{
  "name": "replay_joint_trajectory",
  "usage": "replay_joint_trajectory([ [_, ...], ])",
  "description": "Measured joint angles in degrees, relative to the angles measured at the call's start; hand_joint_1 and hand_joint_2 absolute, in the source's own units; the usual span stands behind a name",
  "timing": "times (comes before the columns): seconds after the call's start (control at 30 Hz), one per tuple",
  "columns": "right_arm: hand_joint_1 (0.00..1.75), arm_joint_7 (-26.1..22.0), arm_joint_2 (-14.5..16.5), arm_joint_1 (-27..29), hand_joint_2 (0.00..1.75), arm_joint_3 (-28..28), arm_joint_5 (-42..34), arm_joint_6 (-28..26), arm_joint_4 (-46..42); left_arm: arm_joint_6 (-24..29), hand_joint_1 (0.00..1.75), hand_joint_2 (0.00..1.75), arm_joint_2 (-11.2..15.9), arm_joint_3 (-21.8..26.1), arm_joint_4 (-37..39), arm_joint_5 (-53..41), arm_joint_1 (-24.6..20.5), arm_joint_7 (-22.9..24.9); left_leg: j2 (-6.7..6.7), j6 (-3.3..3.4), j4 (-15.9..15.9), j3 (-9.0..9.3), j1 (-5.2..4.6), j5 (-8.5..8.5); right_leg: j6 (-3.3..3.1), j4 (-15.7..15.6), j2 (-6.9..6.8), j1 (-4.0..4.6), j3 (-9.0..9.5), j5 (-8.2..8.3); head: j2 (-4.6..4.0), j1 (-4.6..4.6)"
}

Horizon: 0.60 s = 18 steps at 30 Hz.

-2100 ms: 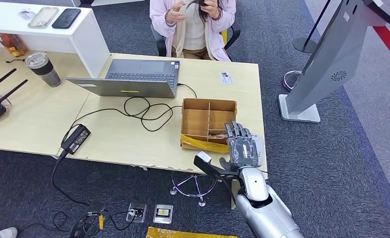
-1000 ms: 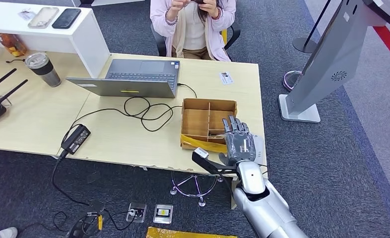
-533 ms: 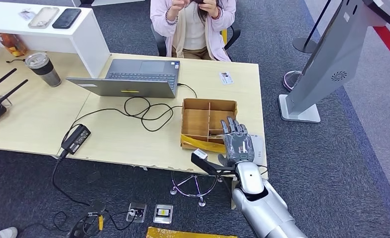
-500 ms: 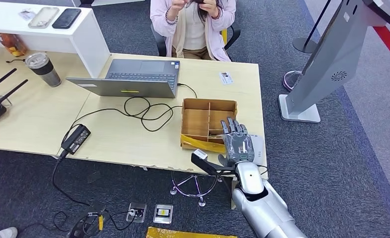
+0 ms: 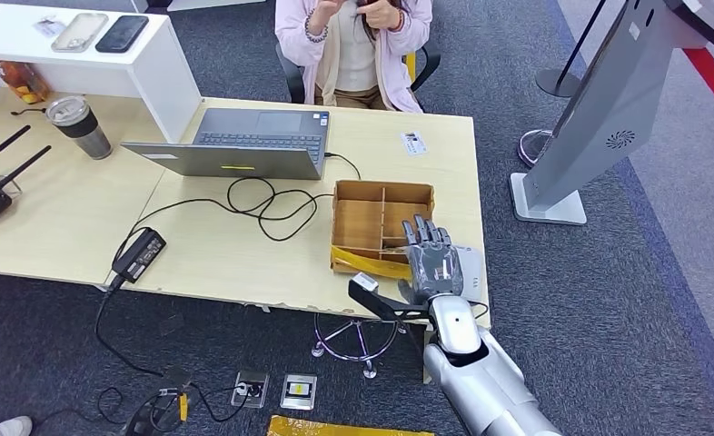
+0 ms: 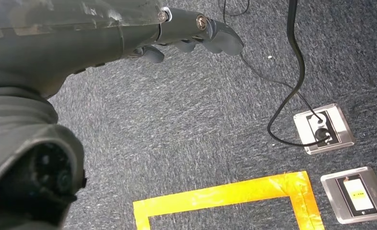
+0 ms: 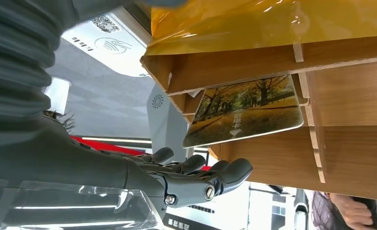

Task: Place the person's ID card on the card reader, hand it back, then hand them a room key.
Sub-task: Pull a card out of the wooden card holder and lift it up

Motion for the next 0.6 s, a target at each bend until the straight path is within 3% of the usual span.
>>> replay_joint_trajectory([
  [0.6, 1.75, -1.67, 2.37, -0.65, 1.75, 0.00, -0.32, 0.04, 1.21, 0.26, 0.00, 0.00, -0.34, 1.13, 0.00, -0.78, 0.01, -0.19, 0.01, 0.00, 0.00, 0.00, 0.00, 0.00, 0.00, 0.00, 0.01, 0.00, 0.00, 0.00, 0.00, 0.00],
])
